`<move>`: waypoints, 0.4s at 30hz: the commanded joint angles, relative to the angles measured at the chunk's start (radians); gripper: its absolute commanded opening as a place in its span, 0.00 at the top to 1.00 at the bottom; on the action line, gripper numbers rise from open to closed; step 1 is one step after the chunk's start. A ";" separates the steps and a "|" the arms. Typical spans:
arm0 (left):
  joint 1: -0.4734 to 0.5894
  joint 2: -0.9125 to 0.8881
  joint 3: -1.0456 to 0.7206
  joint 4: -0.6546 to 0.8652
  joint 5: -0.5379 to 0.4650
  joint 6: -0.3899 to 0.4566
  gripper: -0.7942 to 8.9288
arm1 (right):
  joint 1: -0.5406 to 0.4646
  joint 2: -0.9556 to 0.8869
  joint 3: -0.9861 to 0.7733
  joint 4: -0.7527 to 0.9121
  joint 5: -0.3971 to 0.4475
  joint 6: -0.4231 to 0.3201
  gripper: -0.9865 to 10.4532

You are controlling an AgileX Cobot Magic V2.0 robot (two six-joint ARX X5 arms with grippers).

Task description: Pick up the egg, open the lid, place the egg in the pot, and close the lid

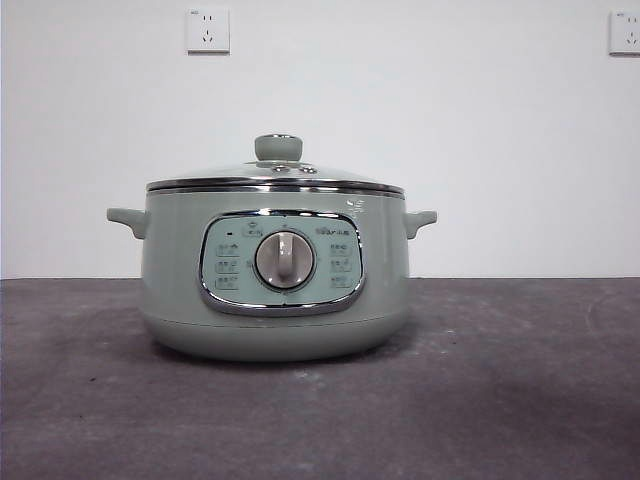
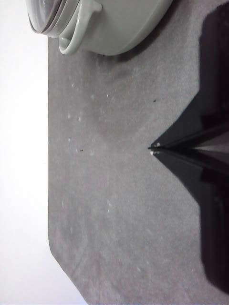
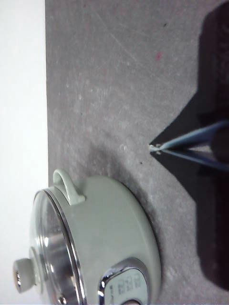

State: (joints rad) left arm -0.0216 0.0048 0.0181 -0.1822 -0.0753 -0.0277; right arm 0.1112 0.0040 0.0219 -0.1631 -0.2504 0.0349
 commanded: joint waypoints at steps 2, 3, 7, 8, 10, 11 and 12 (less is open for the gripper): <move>0.003 -0.003 -0.014 0.005 0.000 -0.009 0.92 | 0.000 -0.003 -0.016 -0.001 0.015 0.082 0.91; 0.003 -0.003 -0.014 0.005 0.000 -0.009 0.92 | 0.000 -0.003 -0.016 0.000 0.016 0.105 0.91; 0.003 -0.003 -0.014 0.005 0.000 -0.009 0.92 | 0.000 -0.003 -0.016 0.000 0.018 0.106 0.91; 0.003 -0.003 -0.014 0.005 0.000 -0.009 0.92 | 0.000 -0.003 -0.016 0.000 0.018 0.106 0.91; 0.003 -0.003 -0.014 0.005 0.000 -0.009 0.92 | 0.000 -0.003 -0.016 0.000 0.018 0.106 0.91; 0.003 -0.003 -0.014 0.005 0.000 -0.009 0.92 | 0.000 -0.003 -0.016 0.000 0.018 0.106 0.91; 0.003 -0.003 -0.014 0.005 0.000 -0.009 0.92 | 0.000 -0.003 -0.016 0.000 0.018 0.106 0.91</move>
State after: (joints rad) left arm -0.0216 0.0048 0.0181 -0.1822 -0.0753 -0.0277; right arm 0.1112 0.0040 0.0216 -0.1635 -0.2352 0.1280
